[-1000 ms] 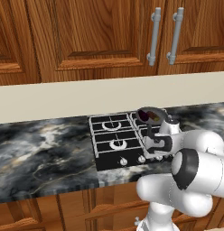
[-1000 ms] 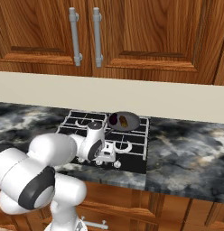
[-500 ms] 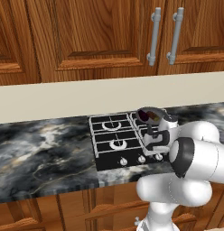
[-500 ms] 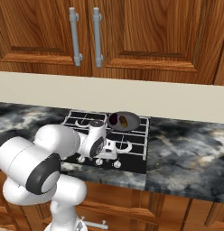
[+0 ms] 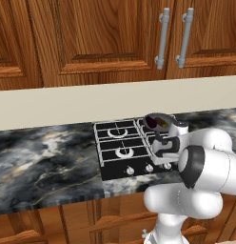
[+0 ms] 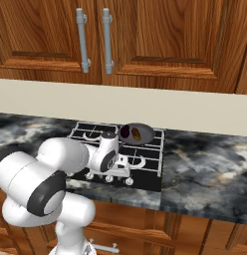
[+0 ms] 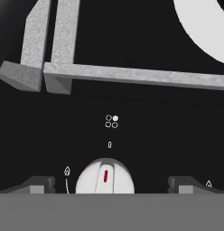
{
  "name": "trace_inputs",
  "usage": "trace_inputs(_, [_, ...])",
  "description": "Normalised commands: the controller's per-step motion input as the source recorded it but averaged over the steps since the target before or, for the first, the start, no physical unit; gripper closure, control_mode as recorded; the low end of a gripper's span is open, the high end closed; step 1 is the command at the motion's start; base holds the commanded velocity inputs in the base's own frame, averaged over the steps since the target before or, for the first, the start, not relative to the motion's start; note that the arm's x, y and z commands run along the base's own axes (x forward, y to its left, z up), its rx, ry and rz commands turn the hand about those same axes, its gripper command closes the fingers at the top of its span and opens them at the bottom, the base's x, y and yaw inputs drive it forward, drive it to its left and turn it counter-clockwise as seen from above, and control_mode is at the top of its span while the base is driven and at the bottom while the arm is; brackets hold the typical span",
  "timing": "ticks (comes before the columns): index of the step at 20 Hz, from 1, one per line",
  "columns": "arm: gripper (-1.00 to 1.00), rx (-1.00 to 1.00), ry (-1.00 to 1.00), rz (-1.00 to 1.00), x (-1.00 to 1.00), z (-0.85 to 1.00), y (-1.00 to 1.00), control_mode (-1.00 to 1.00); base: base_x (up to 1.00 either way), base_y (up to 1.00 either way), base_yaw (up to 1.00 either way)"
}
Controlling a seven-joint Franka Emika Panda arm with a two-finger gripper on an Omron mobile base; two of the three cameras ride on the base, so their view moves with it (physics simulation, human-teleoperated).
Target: Put the sweet potato and eggplant in the pan. Then turn on the rear right burner and set the heat to medium.
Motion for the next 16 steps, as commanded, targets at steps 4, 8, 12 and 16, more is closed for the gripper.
trace_inputs(4, [-1.0,0.0,0.0,0.0,-0.02,-0.1,0.0,-1.0,0.0,0.0,0.0])
trace_inputs(8, [-1.0,0.0,0.0,0.0,0.0,-0.14,0.0,-1.0,0.0,0.0,0.0])
trace_inputs(12, [-1.0,0.0,0.0,0.0,0.0,-0.19,0.0,-1.0,0.0,0.0,0.0])
trace_inputs(16, [-1.0,0.0,0.02,0.0,0.0,-0.08,0.0,-1.0,0.0,0.0,0.0])
